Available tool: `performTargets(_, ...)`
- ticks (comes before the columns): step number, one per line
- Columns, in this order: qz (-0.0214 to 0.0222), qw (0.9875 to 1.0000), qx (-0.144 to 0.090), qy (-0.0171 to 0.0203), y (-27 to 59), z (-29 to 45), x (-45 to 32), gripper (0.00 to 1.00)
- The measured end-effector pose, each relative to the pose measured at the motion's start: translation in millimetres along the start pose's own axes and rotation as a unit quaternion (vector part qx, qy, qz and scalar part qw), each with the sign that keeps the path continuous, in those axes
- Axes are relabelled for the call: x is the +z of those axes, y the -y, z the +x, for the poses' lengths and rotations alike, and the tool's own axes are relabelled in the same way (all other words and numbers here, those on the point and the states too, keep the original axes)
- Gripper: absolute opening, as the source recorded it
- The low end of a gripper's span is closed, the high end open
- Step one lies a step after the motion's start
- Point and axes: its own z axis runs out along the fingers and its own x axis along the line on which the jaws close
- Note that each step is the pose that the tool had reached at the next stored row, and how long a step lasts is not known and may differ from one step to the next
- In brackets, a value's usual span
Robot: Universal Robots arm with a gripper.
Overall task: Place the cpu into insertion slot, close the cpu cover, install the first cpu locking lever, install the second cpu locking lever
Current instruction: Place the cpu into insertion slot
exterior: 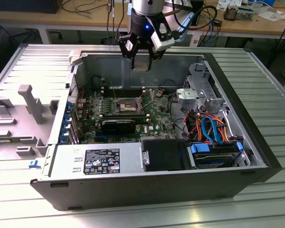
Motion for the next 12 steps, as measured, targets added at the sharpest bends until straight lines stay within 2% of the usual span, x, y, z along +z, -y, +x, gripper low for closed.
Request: performTargets(12, 0.0000, 1.0000, 0.000, 0.0000, 0.2, 0.0, 2.5, 0.54)
